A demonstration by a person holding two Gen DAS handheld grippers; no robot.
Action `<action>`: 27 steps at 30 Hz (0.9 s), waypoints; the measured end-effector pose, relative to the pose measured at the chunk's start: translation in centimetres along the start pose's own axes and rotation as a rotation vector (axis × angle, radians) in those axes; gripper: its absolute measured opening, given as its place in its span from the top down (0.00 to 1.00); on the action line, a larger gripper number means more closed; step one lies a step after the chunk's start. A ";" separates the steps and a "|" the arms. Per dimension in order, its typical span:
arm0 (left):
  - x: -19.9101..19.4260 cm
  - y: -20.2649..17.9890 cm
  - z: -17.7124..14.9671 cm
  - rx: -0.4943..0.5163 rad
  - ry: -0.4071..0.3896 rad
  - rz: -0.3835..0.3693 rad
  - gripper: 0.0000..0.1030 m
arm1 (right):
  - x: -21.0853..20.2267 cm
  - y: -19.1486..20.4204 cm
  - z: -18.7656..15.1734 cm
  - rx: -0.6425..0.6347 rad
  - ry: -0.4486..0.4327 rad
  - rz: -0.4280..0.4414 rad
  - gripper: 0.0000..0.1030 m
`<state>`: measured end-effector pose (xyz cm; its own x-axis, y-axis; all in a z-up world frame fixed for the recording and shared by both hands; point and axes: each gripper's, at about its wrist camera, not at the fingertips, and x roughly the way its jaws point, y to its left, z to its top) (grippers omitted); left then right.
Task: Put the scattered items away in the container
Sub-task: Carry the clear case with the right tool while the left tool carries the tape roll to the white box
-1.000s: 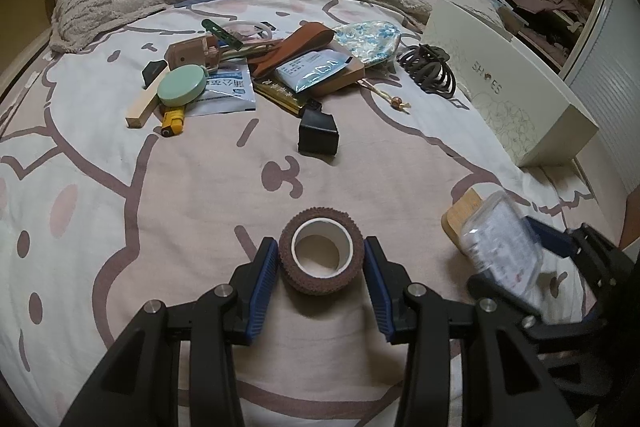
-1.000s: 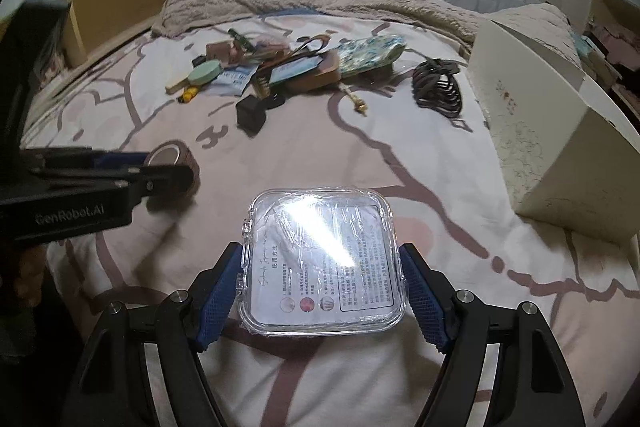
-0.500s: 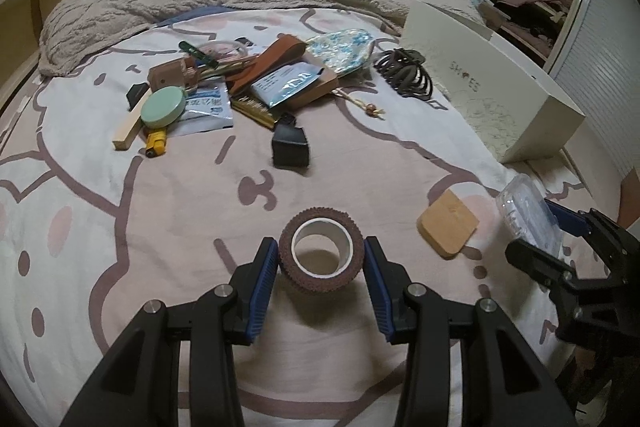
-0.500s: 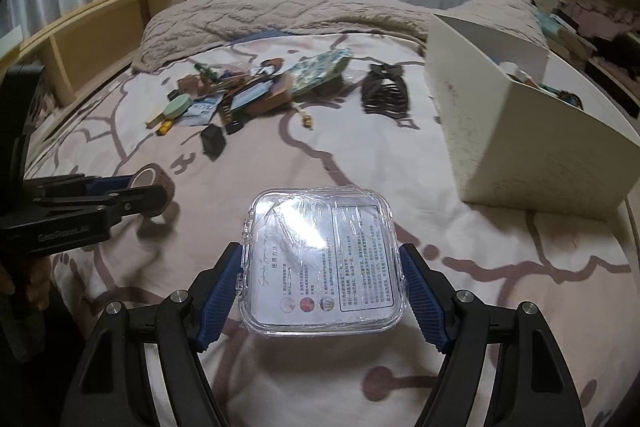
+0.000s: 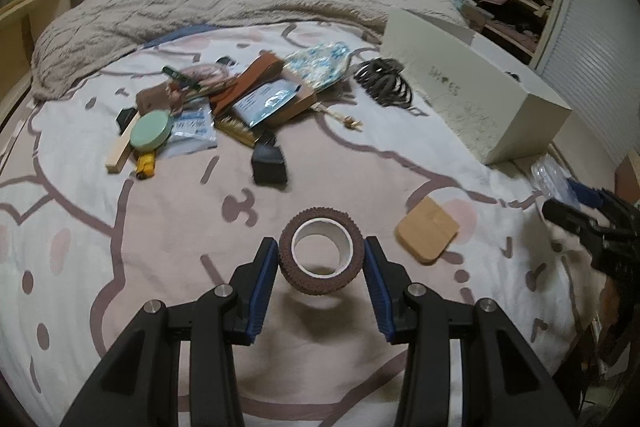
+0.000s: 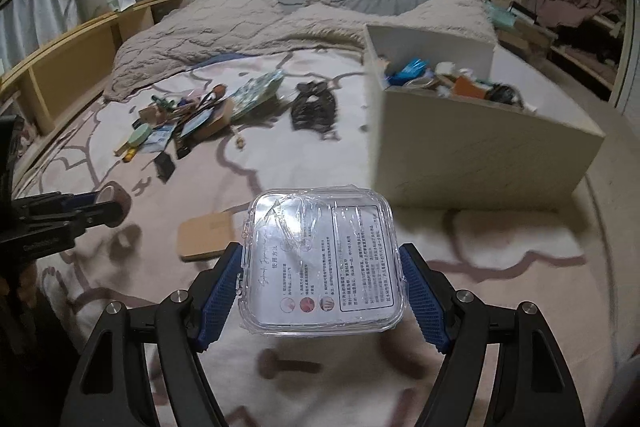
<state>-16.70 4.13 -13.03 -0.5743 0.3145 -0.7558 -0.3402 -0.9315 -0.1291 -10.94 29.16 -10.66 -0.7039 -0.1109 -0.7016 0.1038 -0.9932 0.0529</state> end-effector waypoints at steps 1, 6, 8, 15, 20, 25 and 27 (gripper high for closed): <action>-0.1 -0.2 0.1 0.005 -0.004 -0.009 0.58 | -0.4 -0.6 0.4 0.009 -0.005 0.007 0.25; -0.8 -1.1 0.7 0.052 -0.037 -0.013 0.58 | -2.4 -3.1 2.3 0.011 -0.074 -0.019 0.25; -0.9 -1.4 1.0 0.063 -0.042 -0.020 0.58 | -2.7 -3.8 3.1 -0.006 -0.099 -0.047 0.25; -0.6 -2.7 2.3 0.082 -0.047 -0.020 0.58 | -2.2 -6.6 5.5 -0.006 -0.141 -0.090 0.25; 0.0 -4.6 4.3 0.115 -0.063 -0.039 0.58 | -1.0 -9.2 7.4 0.044 -0.126 -0.086 0.25; 0.6 -7.5 7.0 0.173 -0.102 -0.068 0.58 | 0.2 -12.3 9.3 0.126 -0.094 -0.080 0.25; 0.9 -8.8 8.3 0.189 -0.115 -0.088 0.58 | 0.7 -13.3 10.0 0.152 -0.084 -0.070 0.25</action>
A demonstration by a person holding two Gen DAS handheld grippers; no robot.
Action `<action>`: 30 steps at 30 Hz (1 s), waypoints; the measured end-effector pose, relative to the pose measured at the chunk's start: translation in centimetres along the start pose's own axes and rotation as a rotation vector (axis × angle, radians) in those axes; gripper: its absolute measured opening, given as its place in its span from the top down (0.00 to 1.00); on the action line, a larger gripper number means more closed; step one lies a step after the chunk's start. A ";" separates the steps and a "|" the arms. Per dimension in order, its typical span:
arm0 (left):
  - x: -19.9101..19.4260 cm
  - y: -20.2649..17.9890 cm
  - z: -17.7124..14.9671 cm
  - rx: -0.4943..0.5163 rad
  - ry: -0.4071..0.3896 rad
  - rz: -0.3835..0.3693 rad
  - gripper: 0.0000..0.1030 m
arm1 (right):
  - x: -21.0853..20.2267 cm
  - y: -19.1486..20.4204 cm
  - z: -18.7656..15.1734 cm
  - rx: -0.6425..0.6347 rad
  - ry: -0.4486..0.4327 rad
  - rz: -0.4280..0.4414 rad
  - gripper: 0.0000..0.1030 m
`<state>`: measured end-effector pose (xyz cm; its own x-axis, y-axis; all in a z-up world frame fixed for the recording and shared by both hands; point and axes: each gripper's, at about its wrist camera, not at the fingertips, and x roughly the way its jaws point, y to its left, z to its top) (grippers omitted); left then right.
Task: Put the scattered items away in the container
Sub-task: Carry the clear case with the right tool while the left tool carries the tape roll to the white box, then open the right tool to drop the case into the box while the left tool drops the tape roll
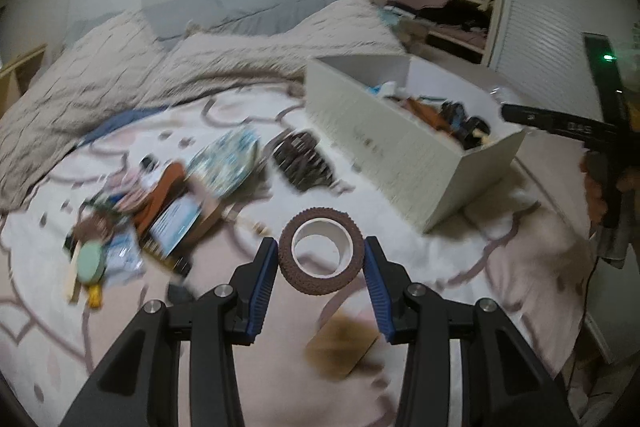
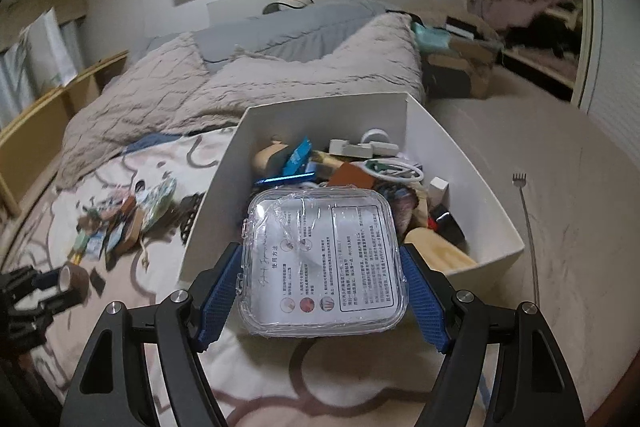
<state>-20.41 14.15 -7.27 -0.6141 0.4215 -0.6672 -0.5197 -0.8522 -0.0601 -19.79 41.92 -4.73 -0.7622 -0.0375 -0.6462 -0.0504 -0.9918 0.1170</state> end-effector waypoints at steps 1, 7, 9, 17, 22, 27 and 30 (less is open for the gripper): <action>0.3 -0.6 0.7 0.010 -0.007 -0.008 0.58 | 0.3 -0.3 0.4 0.010 0.006 0.002 0.25; 1.9 -3.4 4.5 0.046 -0.030 -0.043 0.58 | 2.5 -2.3 3.2 0.060 0.037 0.002 0.25; 2.5 -4.2 5.6 0.047 -0.036 -0.062 0.58 | 3.4 -3.0 4.2 0.086 0.051 0.011 0.25; 5.1 -6.1 8.5 0.028 -0.023 -0.118 0.58 | 7.9 -4.7 8.1 0.163 0.137 0.035 0.25; 6.7 -6.7 10.1 0.015 -0.019 -0.125 0.58 | 10.1 -4.9 9.7 0.153 0.173 -0.003 0.25; 8.5 -7.1 11.4 0.012 -0.025 -0.102 0.58 | 12.8 -5.1 11.3 0.139 0.225 -0.031 0.25; 9.4 -7.3 12.1 0.019 -0.027 -0.088 0.58 | 14.5 -5.3 11.9 0.118 0.252 -0.065 0.25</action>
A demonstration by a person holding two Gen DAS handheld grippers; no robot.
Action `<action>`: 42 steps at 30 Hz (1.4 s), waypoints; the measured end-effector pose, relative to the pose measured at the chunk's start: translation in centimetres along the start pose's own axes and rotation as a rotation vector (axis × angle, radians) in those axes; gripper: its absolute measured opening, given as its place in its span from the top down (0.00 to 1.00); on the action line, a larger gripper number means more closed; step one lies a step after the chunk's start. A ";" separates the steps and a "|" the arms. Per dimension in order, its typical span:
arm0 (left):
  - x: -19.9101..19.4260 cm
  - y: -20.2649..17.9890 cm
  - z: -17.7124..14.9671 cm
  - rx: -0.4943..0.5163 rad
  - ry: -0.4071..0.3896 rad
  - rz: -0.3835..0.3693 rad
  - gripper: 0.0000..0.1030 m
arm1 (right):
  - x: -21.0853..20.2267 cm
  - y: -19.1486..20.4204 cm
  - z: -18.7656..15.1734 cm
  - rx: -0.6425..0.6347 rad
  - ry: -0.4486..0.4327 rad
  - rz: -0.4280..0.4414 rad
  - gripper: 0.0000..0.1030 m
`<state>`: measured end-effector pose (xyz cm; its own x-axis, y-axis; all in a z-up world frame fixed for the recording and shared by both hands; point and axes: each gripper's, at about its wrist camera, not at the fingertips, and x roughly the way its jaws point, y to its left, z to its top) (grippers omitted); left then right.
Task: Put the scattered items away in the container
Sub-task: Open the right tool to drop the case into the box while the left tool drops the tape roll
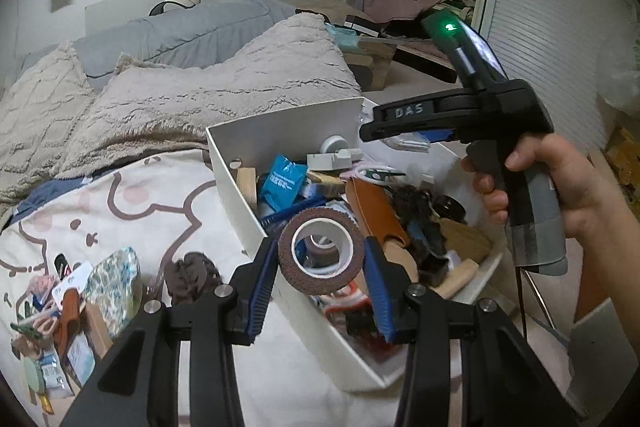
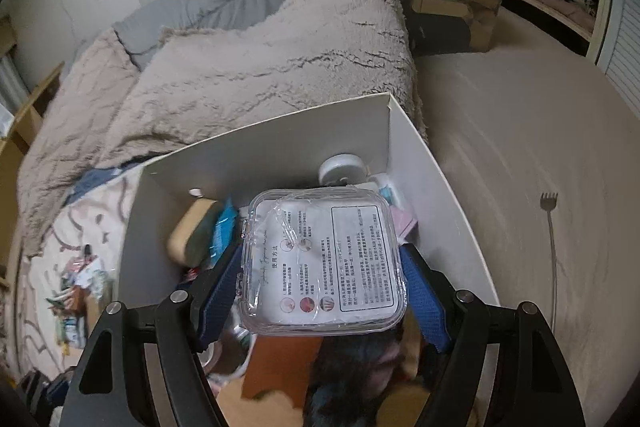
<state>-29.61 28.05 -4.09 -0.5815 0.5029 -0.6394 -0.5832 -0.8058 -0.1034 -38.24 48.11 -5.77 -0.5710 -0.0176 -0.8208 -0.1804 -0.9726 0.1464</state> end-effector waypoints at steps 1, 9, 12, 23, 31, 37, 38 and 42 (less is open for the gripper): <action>0.2 0.0 0.2 0.000 -0.002 0.002 0.58 | 0.5 -0.1 0.3 -0.004 0.009 -0.013 0.25; 2.0 1.0 2.4 -0.041 -0.007 0.006 0.58 | 2.2 -1.7 1.0 0.029 0.029 0.028 0.25; 2.8 1.2 3.4 -0.058 0.000 0.010 0.58 | 1.7 -2.1 1.1 0.030 0.011 0.026 0.25; 5.9 0.9 5.9 -0.106 0.040 0.012 0.58 | -0.6 -2.4 -1.1 -0.011 -0.015 0.085 0.25; 8.3 0.6 6.7 -0.095 0.122 0.040 0.58 | -1.6 -1.5 -3.1 -0.079 -0.020 0.088 0.25; 9.0 0.8 7.3 -0.063 0.111 0.113 0.52 | -1.9 -1.0 -4.5 -0.116 -0.017 0.079 0.25; 9.0 0.9 7.3 -0.065 0.109 0.121 0.39 | -1.9 -1.0 -4.8 -0.118 -0.013 0.080 0.25; 8.8 1.5 6.9 -0.086 0.108 0.121 0.27 | -2.2 -1.2 -5.5 -0.119 -0.012 0.091 0.25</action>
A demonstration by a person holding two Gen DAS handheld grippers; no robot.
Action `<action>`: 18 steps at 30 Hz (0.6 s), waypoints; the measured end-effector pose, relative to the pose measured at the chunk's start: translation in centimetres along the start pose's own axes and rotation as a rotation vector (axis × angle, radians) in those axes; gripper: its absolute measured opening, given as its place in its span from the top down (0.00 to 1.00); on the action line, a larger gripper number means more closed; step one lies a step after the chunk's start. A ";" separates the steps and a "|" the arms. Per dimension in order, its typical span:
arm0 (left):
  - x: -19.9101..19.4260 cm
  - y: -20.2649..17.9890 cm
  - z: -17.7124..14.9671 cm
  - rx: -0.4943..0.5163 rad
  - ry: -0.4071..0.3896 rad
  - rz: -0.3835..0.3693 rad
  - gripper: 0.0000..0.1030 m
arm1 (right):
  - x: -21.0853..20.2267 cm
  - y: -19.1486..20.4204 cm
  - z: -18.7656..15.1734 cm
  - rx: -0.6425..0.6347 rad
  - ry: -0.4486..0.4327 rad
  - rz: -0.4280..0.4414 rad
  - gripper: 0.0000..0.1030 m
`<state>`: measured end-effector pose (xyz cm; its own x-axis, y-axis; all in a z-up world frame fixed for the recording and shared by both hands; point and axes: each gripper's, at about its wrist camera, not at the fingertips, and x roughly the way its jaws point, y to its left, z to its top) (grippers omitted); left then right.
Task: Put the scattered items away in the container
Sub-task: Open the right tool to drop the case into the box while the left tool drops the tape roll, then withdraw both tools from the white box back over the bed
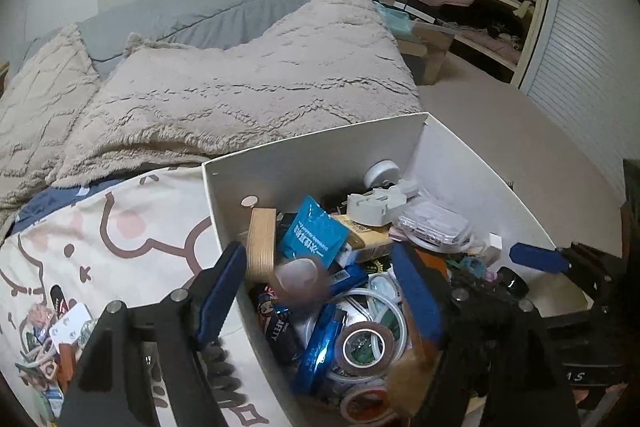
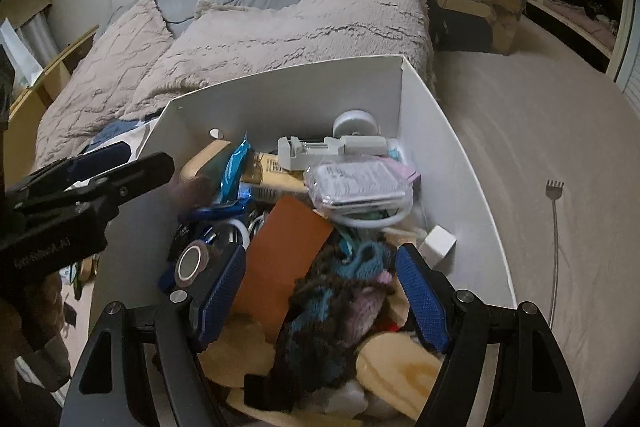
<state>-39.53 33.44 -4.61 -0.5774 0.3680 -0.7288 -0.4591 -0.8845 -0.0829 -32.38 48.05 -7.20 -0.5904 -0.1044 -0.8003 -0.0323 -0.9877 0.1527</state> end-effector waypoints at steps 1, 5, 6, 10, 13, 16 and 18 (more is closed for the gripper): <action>-0.1 0.0 -0.1 0.002 0.002 -0.001 0.27 | -0.1 0.0 -0.1 -0.001 -0.006 0.000 0.25; -0.5 0.0 -0.7 0.011 0.006 0.005 0.27 | -0.6 0.1 -0.4 -0.010 -0.026 0.009 0.25; -0.6 0.0 -0.8 0.009 0.008 0.003 0.27 | -0.7 0.2 -0.5 -0.010 -0.031 0.010 0.25; -1.4 0.1 -1.4 0.009 0.007 0.002 0.27 | -1.2 0.5 -0.9 -0.016 -0.042 0.009 0.25; -2.1 0.1 -1.7 0.006 0.002 -0.004 0.27 | -1.8 0.7 -1.2 -0.015 -0.063 -0.003 0.25; -2.9 0.2 -2.2 0.007 -0.003 -0.008 0.27 | -2.6 1.0 -1.6 -0.016 -0.095 -0.008 0.25; -3.5 0.3 -2.5 0.010 -0.006 -0.007 0.27 | -3.0 1.3 -1.8 -0.019 -0.105 -0.008 0.25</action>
<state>-35.92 31.22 -3.84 -0.5782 0.3763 -0.7240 -0.4702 -0.8788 -0.0813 -29.20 46.91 -5.69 -0.6712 -0.0847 -0.7365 -0.0228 -0.9906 0.1347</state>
